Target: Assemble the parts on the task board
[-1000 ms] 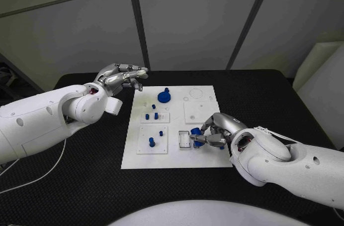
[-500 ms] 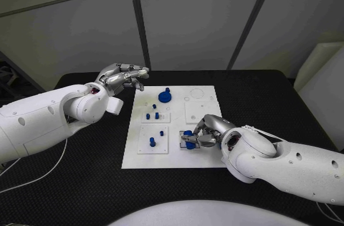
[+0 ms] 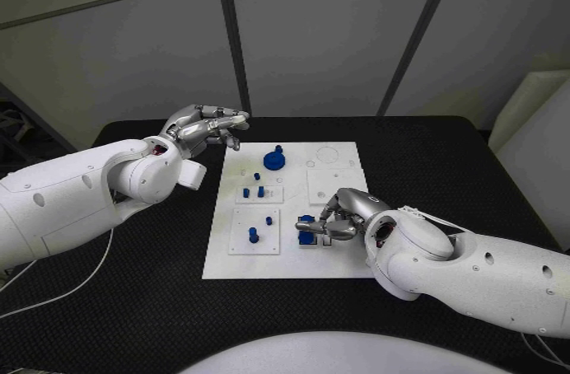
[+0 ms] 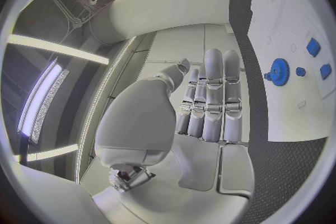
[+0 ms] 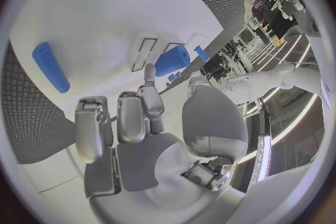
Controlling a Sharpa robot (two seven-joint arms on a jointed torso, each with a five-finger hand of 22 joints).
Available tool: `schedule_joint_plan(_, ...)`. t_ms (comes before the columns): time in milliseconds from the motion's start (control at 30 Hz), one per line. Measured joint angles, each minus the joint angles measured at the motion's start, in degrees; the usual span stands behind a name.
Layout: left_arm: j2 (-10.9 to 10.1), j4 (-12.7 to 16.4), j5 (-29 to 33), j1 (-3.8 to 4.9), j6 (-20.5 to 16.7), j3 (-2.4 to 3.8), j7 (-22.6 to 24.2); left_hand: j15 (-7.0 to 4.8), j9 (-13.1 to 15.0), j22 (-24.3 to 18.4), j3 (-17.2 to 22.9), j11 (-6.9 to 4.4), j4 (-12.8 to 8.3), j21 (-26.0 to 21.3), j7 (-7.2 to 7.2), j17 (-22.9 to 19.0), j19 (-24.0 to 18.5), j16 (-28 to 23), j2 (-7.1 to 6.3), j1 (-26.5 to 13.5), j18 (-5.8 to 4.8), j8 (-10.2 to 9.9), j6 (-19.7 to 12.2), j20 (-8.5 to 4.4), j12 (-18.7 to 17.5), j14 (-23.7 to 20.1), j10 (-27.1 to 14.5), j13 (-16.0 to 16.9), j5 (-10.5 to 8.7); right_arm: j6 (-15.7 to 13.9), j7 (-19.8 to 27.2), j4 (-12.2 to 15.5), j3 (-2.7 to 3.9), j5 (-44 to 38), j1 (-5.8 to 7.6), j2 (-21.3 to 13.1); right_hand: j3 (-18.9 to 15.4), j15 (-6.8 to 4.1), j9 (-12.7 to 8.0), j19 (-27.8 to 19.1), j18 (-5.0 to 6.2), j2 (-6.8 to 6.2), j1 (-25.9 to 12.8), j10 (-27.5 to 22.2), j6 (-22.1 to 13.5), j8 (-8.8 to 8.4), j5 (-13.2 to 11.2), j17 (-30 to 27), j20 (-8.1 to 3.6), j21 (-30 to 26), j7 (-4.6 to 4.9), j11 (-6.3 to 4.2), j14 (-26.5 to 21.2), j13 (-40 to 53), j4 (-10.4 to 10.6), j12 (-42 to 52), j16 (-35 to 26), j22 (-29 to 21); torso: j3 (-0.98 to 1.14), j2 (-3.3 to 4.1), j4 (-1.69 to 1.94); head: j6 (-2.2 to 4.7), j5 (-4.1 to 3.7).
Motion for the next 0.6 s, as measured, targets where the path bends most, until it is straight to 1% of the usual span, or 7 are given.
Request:
schedule_joint_plan(33, 0.0, 0.0, 0.0, 0.0, 0.0, 0.0, 0.0, 0.0, 0.0, 0.0, 0.0, 0.0, 0.0, 0.0, 0.0, 0.0, 0.0, 0.0, 0.0, 0.0, 0.0, 0.0, 0.0, 0.0, 0.0, 0.0, 0.0, 0.0, 0.0, 0.0, 0.0, 0.0, 0.0, -0.1, 0.0, 0.0, -0.1, 0.0, 0.0, 0.0, 0.0, 0.16, -0.2, -0.2, 0.0, 0.0, 0.0, 0.0, 0.0, 0.0, 0.0, -0.19, 0.0, 0.0, 0.0, 0.0, 0.0, 0.0, 0.0, 0.01, -0.01, -0.01, 0.01)
schedule_joint_plan(133, 0.0, 0.0, 0.0, 0.0, 0.0, 0.0, 0.0, 0.0, 0.0, 0.0, 0.0, 0.0, 0.0, 0.0, 0.0, 0.0, 0.0, 0.0, 0.0, 0.0, 0.0, 0.0, 0.0, 0.0, 0.0, 0.0, 0.0, 0.0, 0.0, 0.0, 0.0, 0.1, 0.0, -0.5, 0.0, 0.0, -0.3, 0.0, 0.2, 0.0, 0.0, 0.17, -0.1, -0.2, 0.0, 0.0, 0.0, 0.0, 0.0, 0.0, 0.0, -0.19, 0.0, 0.0, -0.2, 0.0, 0.0, 0.0, 0.01, 0.02, -0.02, -0.07, 0.02)
schedule_joint_plan(167, 0.0, 0.0, 0.0, 0.0, 0.0, 0.0, 0.0, 0.0, 0.0, 0.0, 0.0, 0.0, 0.0, 0.0, 0.0, 0.0, 0.0, 0.0, 0.0, 0.0, 0.0, 0.0, 0.0, 0.0, 0.0, 0.0, 0.0, 0.0, 0.0, 0.0, 0.0, 0.2, 0.01, -0.6, 0.01, -0.1, -0.5, 0.0, 0.3, 0.0, 0.0, 0.72, 0.5, -0.2, 0.0, 0.0, 0.0, 0.0, 0.0, 0.0, 0.0, -0.19, 0.0, 0.0, -0.1, 0.0, 0.0, 0.0, 0.02, 0.03, -0.03, -0.07, 0.03)
schedule_joint_plan(333, 0.0, 0.0, 0.0, 0.0, 0.0, 0.0, 0.0, 0.0, 0.0, 0.0, 0.0, 0.0, 0.0, 0.0, 0.0, 0.0, 0.0, 0.0, 0.0, 0.0, 0.0, 0.0, 0.0, 0.0, 0.0, 0.0, 0.0, 0.0, 0.0, 0.1, 0.0, 0.9, 0.01, -1.0, 0.01, -0.6, -0.2, 0.0, 1.2, 0.0, 0.0, 1.11, 9.1, -0.2, 0.0, 0.0, 0.0, 0.6, 0.01, 0.0, 0.0, -0.19, 0.0, 0.5, -0.7, 0.0, 0.0, 0.0, 0.05, 0.03, -0.04, -0.17, 0.06)
schedule_joint_plan(433, -0.1, 0.0, 0.0, 0.0, 0.0, 0.0, 0.0, 0.0, 0.0, 0.0, 0.0, 0.0, 0.0, 0.0, 0.0, 0.0, 0.0, 0.0, 0.0, 0.0, 0.0, 0.0, 0.0, 0.0, 0.0, 0.0, 0.0, 0.0, 0.0, 0.3, 0.0, 1.3, 0.03, -1.2, 0.01, -0.9, 0.0, 0.0, 1.8, 0.0, 0.0, 1.47, 13.7, -0.2, 0.3, 0.0, 0.0, 1.1, 0.01, 0.0, -0.33, -0.19, 0.0, 0.8, -1.5, 0.3, 0.0, 0.0, 0.05, 0.03, -0.06, -0.2, 0.09)
schedule_joint_plan(533, -0.1, 0.0, 0.0, 0.0, 0.0, 0.0, 0.0, 0.0, 0.0, 0.0, 0.0, 0.0, 0.0, 0.0, 0.0, 0.0, 0.0, 0.0, 0.0, 0.0, 0.0, 0.0, 0.0, 0.0, 0.0, 0.0, 0.0, 0.0, 0.0, 0.4, 0.0, 1.4, 0.07, -1.4, 0.07, -1.1, 0.0, -0.2, 2.3, -0.2, 0.01, 1.75, 17.0, 0.1, 1.0, 0.0, 0.0, 1.6, -0.2, 0.0, -0.53, -0.48, -0.2, 1.0, -2.4, 0.6, 0.4, 0.0, 0.05, 0.04, -0.06, -0.31, 0.09)
schedule_joint_plan(600, -0.1, 0.0, 0.0, 0.0, 0.1, 0.0, -0.1, 0.0, 0.0, 0.0, 0.0, 0.0, 0.0, 0.0, 0.0, 0.0, 0.0, 0.0, 0.0, 0.0, 0.0, 0.0, 0.0, 0.0, 0.0, 0.0, 0.0, 0.0, 0.0, 0.6, 0.0, 1.3, 0.04, -1.5, 0.06, -1.1, -0.2, -0.2, 2.6, -0.2, 0.01, 2.04, 18.1, 0.1, 1.1, 0.0, 0.0, 1.9, -0.21, 0.0, -0.58, -0.51, -0.2, 1.2, -2.6, 0.6, 0.4, 0.0, 0.05, 0.04, -0.06, -0.35, 0.07)
